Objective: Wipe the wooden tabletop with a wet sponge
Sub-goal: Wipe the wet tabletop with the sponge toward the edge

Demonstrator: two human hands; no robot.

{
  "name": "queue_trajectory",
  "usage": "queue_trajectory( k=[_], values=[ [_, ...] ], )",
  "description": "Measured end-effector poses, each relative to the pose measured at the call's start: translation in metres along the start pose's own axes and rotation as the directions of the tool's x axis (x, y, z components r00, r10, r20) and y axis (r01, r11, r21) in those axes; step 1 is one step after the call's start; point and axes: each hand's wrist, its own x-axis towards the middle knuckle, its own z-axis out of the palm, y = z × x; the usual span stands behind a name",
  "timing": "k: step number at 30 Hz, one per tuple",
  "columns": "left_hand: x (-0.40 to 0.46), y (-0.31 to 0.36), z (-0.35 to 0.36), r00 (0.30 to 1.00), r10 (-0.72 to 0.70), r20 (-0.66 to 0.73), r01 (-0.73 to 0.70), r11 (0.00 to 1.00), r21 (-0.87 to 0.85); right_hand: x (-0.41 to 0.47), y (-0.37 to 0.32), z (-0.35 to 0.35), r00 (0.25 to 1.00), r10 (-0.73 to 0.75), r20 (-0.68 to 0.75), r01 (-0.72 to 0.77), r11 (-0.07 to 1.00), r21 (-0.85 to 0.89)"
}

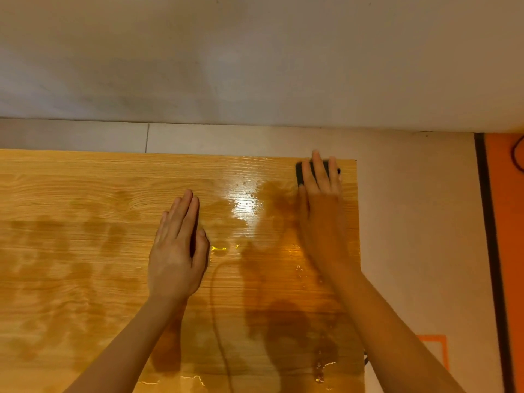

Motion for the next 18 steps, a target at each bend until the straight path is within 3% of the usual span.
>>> queue_trajectory(
  k=[5,10,13,18],
  values=[
    [0.001,0.002,0.001,1.000,0.009,-0.025,-0.008,0.999,0.032,-0.091,-0.006,0.001,0.998,-0.037,0.049,0.040,0.997,-0.066],
    [0.002,0.000,0.001,1.000,-0.020,-0.017,0.020,1.000,0.024,0.017,-0.027,0.009,0.997,-0.007,0.078,0.019,0.989,-0.144],
    [0.002,-0.001,0.001,1.000,-0.019,0.015,0.019,1.000,0.008,0.036,-0.037,0.017,0.998,0.032,0.050,-0.026,0.993,-0.112],
    [0.004,0.002,0.001,0.999,-0.030,0.023,0.029,0.999,0.039,-0.074,-0.040,0.022,0.998,-0.053,0.041,0.056,0.997,-0.050]
  ],
)
